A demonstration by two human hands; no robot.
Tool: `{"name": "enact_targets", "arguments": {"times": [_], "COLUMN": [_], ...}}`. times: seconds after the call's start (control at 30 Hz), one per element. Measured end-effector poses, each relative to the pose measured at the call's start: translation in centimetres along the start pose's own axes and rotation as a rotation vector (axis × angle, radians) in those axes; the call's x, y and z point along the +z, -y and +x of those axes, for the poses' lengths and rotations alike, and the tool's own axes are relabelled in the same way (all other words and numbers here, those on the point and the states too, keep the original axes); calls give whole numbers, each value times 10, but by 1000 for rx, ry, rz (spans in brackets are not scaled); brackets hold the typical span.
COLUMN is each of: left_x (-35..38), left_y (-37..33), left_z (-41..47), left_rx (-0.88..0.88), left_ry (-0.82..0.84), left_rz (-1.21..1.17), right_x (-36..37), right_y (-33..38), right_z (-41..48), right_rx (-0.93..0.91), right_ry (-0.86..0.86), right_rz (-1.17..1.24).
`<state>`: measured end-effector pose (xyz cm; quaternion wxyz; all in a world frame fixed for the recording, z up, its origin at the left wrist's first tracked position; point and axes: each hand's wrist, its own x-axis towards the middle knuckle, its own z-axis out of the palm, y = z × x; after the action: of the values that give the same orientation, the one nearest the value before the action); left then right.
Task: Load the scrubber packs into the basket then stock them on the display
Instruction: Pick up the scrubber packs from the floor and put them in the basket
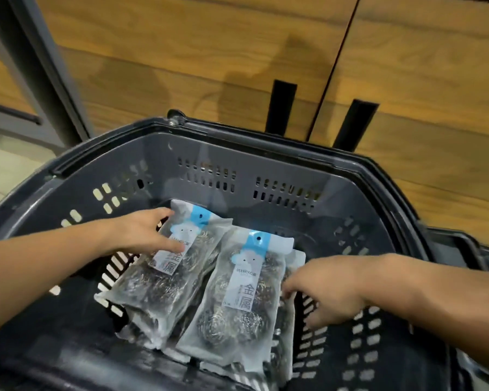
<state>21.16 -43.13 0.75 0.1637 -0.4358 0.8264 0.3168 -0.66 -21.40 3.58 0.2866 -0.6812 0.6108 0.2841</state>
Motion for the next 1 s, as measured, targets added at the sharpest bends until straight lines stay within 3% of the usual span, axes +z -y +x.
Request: {"name": "enact_targets", "arguments": {"times": [0.23, 0.4, 0.47, 0.67, 0.83, 1.0], "left_x": [-18, 4, 24, 92, 132, 149], "left_y": [-88, -150, -168, -197, -217, -242], "left_z": [-63, -124, -148, -208, -227, -237], "left_rx": [338, 414, 411, 261, 219, 141], "left_ry": [-131, -90, -16, 212, -13, -124], "left_rz": [-87, -99, -49, 110, 350, 273], "right_x": [-33, -29, -10, 47, 71, 92], "right_y": [-12, -27, -35, -35, -38, -53], "right_z": [-85, -158, -176, -186, -179, -190], "right_rx": [79, 77, 76, 95, -12, -44], "right_ry": [-349, -559, -566, -256, -410, -526], "right_rz": [16, 32, 68, 52, 157, 148]}}
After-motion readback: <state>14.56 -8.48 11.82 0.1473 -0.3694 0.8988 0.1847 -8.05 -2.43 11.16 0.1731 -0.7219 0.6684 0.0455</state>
